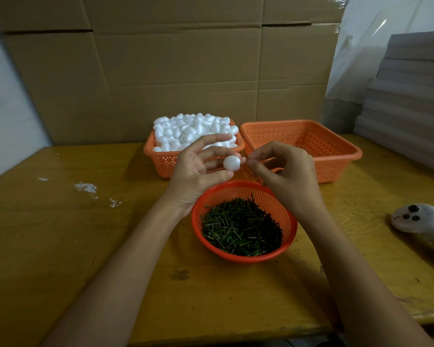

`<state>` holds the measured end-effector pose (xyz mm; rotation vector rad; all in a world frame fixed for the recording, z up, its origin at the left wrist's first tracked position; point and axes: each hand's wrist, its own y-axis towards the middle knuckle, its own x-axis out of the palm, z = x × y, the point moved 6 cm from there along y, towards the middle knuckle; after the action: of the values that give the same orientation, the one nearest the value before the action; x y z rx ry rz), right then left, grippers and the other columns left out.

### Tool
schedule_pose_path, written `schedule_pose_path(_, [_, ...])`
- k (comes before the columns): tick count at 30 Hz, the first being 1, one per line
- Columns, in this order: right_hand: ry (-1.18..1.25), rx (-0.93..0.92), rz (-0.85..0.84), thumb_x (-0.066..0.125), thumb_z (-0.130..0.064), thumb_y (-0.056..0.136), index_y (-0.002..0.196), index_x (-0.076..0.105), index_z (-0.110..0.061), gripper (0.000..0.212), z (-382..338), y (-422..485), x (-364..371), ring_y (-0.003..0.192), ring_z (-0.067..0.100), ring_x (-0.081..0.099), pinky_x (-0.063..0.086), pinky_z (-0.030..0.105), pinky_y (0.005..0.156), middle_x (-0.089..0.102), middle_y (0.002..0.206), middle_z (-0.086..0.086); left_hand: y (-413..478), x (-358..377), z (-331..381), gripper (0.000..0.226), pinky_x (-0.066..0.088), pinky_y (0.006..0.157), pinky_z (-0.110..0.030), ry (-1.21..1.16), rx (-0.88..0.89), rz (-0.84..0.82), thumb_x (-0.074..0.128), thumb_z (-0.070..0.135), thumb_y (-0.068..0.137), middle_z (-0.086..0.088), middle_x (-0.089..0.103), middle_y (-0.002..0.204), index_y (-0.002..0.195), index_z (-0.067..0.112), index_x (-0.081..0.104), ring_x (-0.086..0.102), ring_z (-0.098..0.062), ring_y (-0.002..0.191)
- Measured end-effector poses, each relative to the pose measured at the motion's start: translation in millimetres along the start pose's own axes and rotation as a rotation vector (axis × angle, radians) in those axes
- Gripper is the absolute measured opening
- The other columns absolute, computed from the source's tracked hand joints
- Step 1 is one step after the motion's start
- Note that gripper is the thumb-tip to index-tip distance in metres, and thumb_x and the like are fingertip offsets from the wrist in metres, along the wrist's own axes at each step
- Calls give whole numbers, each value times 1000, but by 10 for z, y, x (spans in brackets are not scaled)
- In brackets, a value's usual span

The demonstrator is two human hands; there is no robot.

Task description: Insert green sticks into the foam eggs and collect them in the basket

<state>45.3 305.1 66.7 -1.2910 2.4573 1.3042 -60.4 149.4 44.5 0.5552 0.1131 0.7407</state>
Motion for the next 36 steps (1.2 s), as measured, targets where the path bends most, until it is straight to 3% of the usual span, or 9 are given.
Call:
schedule_pose_path(6, [-4,1,1,78,-17,91,94,77,-24,7,1,2,2,82,6,73,62,42,71,75,88,-15,-7,-2,1,33,59,99,-44,1,5,2,78,-11,80,-17,76,114,106,7,70,73,-40,116])
schedule_pose_path(15, [11,4,0,78,-18,91,94,77,-22,5,-2,1,3,82,7,73,62,42,71,75,88,-14,-15,-3,-3,32,61,96,-44,-11,-4,23,82,-7,79,-20,76,116,107,6,71,75,-37,111])
schedule_pose_path(21, [10,5,-3,78,-16,91,95,77,-21,6,-1,-2,5,83,7,72,62,41,72,75,89,-15,-22,1,11,31,61,95,-42,-35,-1,-6,84,-1,78,-19,74,125,104,16,79,74,-39,112])
schedule_pose_path(30, [0,7,-5,78,-18,91,94,77,-22,6,4,-4,15,82,6,72,62,40,71,75,89,-15,-12,1,32,37,62,92,-40,-55,1,40,78,-10,80,-23,74,119,112,5,70,75,-43,107])
schedule_pose_path(36, [9,11,-3,78,-17,90,95,77,-22,7,5,-4,9,82,6,72,62,41,72,75,89,-14,-17,-1,25,31,62,94,-40,-47,-11,39,77,-11,80,-24,74,119,107,2,71,75,-42,109])
